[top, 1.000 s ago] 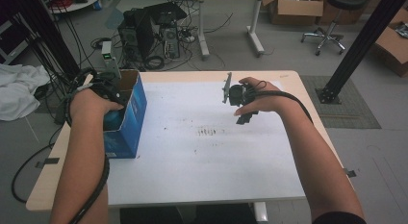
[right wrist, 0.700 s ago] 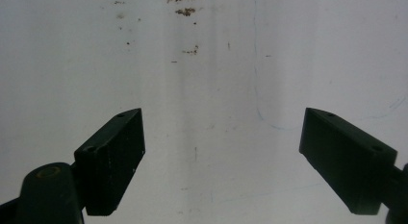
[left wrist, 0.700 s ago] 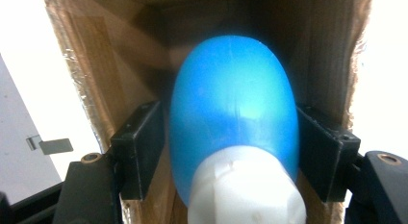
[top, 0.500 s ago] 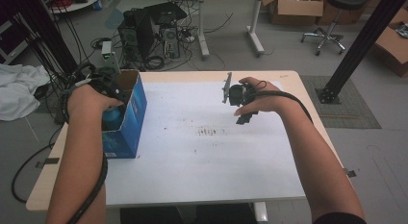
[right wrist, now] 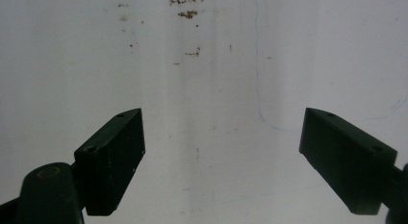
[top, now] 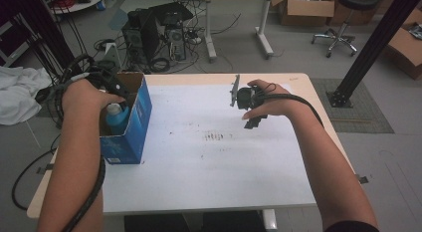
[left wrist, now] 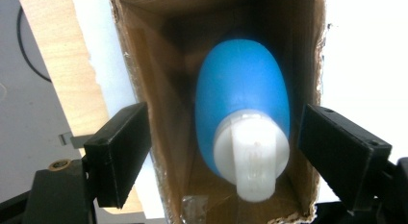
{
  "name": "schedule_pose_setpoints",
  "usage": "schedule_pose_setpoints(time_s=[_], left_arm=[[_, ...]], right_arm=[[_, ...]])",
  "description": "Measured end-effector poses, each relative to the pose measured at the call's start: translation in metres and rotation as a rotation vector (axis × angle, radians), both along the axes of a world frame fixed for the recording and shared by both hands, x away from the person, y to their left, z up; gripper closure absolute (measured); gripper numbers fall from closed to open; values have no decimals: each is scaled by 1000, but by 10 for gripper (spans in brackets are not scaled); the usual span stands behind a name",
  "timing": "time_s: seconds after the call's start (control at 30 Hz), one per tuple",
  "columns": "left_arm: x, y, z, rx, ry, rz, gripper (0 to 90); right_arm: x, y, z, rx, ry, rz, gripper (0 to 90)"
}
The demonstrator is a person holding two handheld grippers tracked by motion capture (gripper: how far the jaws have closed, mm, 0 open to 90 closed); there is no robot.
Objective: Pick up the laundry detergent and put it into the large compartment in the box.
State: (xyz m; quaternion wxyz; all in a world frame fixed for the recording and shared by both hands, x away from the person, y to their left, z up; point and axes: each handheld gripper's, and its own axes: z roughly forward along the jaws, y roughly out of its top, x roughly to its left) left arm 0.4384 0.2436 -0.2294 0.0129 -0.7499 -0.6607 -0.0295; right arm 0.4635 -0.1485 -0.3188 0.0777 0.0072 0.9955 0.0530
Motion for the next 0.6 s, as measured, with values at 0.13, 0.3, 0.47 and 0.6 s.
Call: schedule_pose_setpoints(time_s=[0.13,0.3,0.47,0.6], left_arm=[[-1,-1,5,12,-11,-9,167],[-2,-4,13,17,-23,-31,148],[-2,-9,22,36,-30,-48,85],[-2,-13,29,48,-43,-67,78]], right_arm=[[0,1,2,-10,-2,3,164],[-1,3,5,-8,-6,8,164],[-1,2,5,-16,-4,3,164],[-1,0,6,-20,-4,-3,163]])
